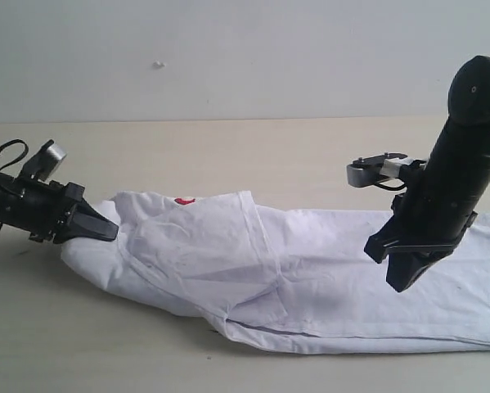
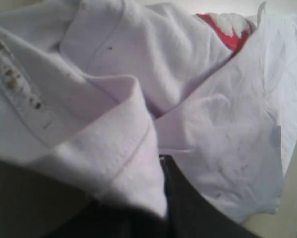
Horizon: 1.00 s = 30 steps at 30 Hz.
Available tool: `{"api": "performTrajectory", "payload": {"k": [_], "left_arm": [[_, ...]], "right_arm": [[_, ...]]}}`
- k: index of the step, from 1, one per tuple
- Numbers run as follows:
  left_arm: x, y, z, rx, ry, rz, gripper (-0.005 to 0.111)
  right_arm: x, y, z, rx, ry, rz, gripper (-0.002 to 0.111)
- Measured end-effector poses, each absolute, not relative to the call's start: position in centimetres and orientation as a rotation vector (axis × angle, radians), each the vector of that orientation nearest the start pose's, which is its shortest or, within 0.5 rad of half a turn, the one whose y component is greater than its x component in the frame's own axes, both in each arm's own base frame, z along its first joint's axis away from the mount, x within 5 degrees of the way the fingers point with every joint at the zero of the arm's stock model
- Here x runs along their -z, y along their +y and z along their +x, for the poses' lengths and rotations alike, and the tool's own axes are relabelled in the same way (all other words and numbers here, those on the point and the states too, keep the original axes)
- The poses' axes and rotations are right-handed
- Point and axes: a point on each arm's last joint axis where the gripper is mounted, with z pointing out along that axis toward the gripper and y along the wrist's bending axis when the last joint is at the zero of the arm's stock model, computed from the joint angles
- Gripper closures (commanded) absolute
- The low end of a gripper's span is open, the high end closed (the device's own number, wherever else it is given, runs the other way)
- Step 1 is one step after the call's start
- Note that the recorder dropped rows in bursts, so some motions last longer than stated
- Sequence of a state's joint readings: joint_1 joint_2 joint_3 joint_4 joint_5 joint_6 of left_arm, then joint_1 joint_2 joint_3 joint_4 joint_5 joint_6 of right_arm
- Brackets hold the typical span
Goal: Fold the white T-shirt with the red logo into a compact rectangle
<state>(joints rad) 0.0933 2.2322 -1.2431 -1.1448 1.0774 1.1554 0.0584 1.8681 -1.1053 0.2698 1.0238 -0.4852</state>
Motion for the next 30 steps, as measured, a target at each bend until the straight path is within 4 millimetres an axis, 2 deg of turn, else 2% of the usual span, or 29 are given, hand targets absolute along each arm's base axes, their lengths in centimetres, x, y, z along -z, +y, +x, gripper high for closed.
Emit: {"api": "performTrajectory", "payload": {"k": [3, 6, 14, 18, 22, 26, 30], "left_arm": [[-8.5, -3.7, 38.1, 1.302, 2.631, 0.333, 0.107], [-9.3, -2.5, 38.0, 1.274, 2.639, 0.321, 0.107], [-14.6, 4.0, 37.8, 1.145, 2.541, 0.125, 0.107], [-17.2, 5.9, 37.4, 1.108, 2.471, 0.062, 0.107], [-20.3, 5.4, 37.0, 1.178, 2.364, 0.066, 0.107], [-23.4, 3.5, 36.8, 1.214, 2.267, 0.120, 0.107], [-25.7, 0.7, 36.3, 1.230, 2.226, 0.225, 0.107]], "right_arm": [[-15.4, 3.9, 31.7, -0.391, 3.137, -0.619, 0.103], [-15.4, 3.9, 31.7, -0.395, 3.141, -0.621, 0.103], [-16.1, 3.7, 32.0, -0.326, 3.097, -0.574, 0.103], [-16.9, 3.6, 32.3, -0.287, 3.037, -0.532, 0.103], [-17.8, 3.6, 32.4, -0.267, 2.992, -0.518, 0.103], [-18.2, 3.5, 32.3, -0.260, 2.978, -0.515, 0.103], [-18.6, 3.5, 32.3, -0.256, 2.966, -0.487, 0.103]]}}
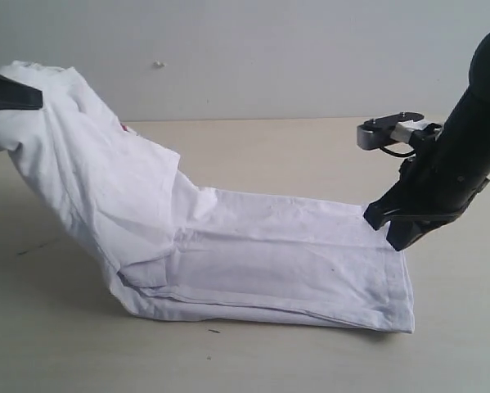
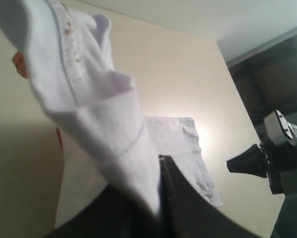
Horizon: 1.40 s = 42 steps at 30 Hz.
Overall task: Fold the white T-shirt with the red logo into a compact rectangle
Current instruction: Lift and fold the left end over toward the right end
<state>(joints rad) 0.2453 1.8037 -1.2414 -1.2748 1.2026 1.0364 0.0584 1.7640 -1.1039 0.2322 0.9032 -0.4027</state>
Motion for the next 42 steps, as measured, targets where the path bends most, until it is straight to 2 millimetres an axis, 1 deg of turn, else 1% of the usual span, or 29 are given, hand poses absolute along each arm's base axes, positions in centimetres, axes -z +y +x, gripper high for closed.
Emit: {"api": "performTrajectory", "payload": {"k": [4, 5, 7, 8, 9, 12, 14, 16, 17, 20, 25, 29, 36, 37, 39, 42], "left_arm": [[-26.9, -3.3, 35.7, 1.267, 2.212, 0.367, 0.107], [-27.1, -4.7, 35.4, 1.289, 2.213, 0.414, 0.107], [-27.2, -6.6, 35.2, 1.312, 2.217, 0.462, 0.107], [-27.1, -8.0, 35.0, 1.311, 2.223, 0.488, 0.107], [-27.1, -9.0, 34.9, 1.313, 2.225, 0.510, 0.107], [-26.8, -12.3, 34.5, 1.279, 2.229, 0.568, 0.107], [-26.8, -14.4, 34.1, 1.260, 2.224, 0.596, 0.107], [-26.5, -16.0, 33.9, 1.251, 2.223, 0.609, 0.107], [-26.2, -17.2, 33.6, 1.251, 2.227, 0.625, 0.107], [-25.0, -20.0, 33.2, 1.214, 2.244, 0.640, 0.107], [-23.1, -23.9, 32.3, 1.128, 2.269, 0.648, 0.107], [-21.2, -26.4, 31.9, 1.126, 2.300, 0.678, 0.107], [-18.4, -30.2, 31.0, 1.159, 2.342, 0.755, 0.106], [-18.2, -30.6, 30.9, 1.162, 2.344, 0.761, 0.103], [-17.8, -31.4, 30.7, 1.164, 2.344, 0.781, 0.089], [-17.6, -32.1, 30.6, 1.173, 2.340, 0.791, 0.054]], "right_arm": [[-19.5, 3.5, 32.2, -0.248, 2.936, -0.475, 0.103], [-19.8, 3.5, 32.1, -0.246, 2.925, -0.474, 0.103], [-20.5, 3.5, 32.0, -0.241, 2.904, -0.470, 0.103], [-20.9, 3.5, 31.8, -0.238, 2.891, -0.463, 0.103], [-21.2, 3.5, 31.7, -0.237, 2.883, -0.456, 0.103], [-22.3, 3.5, 31.3, -0.238, 2.867, -0.447, 0.103], [-23.1, 3.5, 30.8, -0.241, 2.862, -0.445, 0.103], [-23.8, 3.5, 30.5, -0.239, 2.846, -0.443, 0.103], [-24.1, 3.5, 30.4, -0.239, 2.839, -0.441, 0.103], [-25.2, 3.4, 29.9, -0.234, 2.807, -0.433, 0.103], [-26.6, 3.4, 29.1, -0.230, 2.774, -0.431, 0.103], [-27.1, 3.4, 28.8, -0.229, 2.763, -0.433, 0.103], [-27.1, 3.4, 28.7, -0.232, 2.770, -0.435, 0.103], [-27.1, 3.4, 28.7, -0.232, 2.770, -0.435, 0.103], [-27.1, 3.5, 28.7, -0.243, 2.769, -0.430, 0.103], [-27.1, 3.6, 28.7, -0.269, 2.766, -0.416, 0.103]]}}
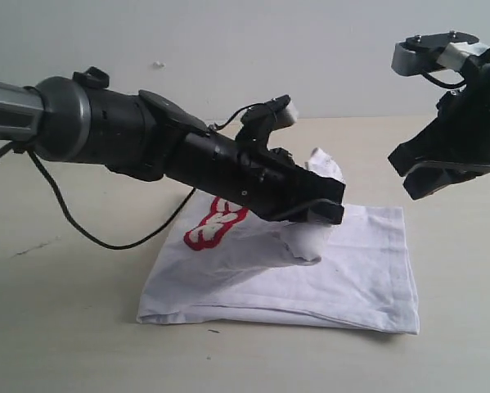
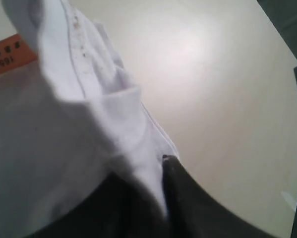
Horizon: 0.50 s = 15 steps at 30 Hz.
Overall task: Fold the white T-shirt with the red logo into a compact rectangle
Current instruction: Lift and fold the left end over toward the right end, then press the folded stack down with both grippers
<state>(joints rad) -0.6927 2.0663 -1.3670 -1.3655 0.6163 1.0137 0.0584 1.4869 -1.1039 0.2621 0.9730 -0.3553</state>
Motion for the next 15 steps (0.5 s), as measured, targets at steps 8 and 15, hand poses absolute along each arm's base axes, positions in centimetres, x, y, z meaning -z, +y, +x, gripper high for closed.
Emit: {"api": "performTrajectory", "payload": {"k": [8, 15], "left_arm": [[-17.6, -32.3, 31.0, 1.179, 2.339, 0.731, 0.063], [-17.2, -31.0, 31.7, 1.108, 2.345, 0.830, 0.063]], "right_arm": [[-27.1, 3.7, 28.7, -0.284, 2.767, -0.410, 0.103], [-27.0, 3.6, 28.4, -0.270, 2.798, -0.433, 0.103]]}}
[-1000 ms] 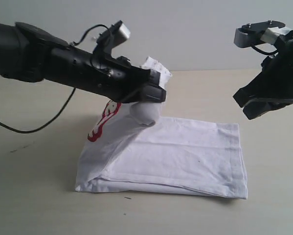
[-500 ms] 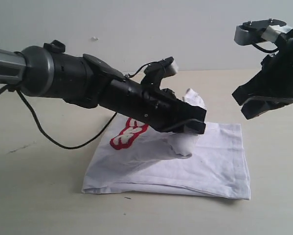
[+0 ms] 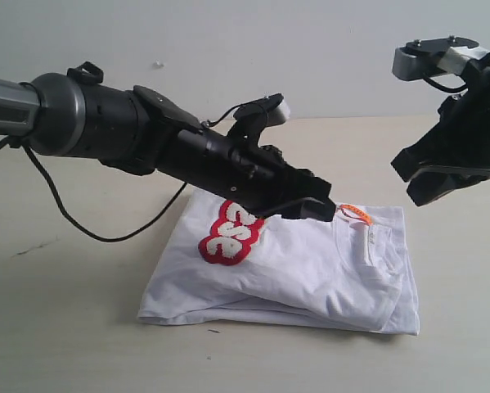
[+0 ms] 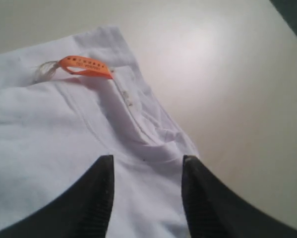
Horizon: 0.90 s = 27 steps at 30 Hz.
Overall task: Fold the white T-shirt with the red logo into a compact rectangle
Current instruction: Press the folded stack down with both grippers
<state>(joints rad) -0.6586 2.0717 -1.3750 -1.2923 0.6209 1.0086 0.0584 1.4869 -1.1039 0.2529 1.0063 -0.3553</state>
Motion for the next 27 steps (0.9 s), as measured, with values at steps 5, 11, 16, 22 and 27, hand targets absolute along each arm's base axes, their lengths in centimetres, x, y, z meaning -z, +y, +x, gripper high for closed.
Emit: {"api": "performTrajectory", "payload": {"k": [5, 11, 16, 22, 27], "left_arm": [[-16.5, -28.3, 33.0, 1.004, 2.403, 0.919, 0.063], [-15.8, -25.7, 34.1, 0.899, 2.487, 0.925, 0.063], [-14.7, -25.1, 33.6, 0.870, 2.529, 0.944, 0.063], [-13.5, -24.6, 33.1, 0.815, 2.556, 0.937, 0.063], [-13.3, -24.5, 33.0, 0.808, 2.562, 0.933, 0.063]], "right_arm": [[-26.8, 3.6, 28.4, -0.278, 2.820, -0.437, 0.103], [-24.8, 4.4, 29.8, -0.399, 2.835, -0.403, 0.103], [-21.5, 4.4, 31.8, -0.401, 2.866, -0.363, 0.103], [-17.5, 4.5, 33.0, -0.412, 2.954, -0.349, 0.103], [-14.9, 4.4, 33.5, -0.414, 3.008, -0.339, 0.103]]}}
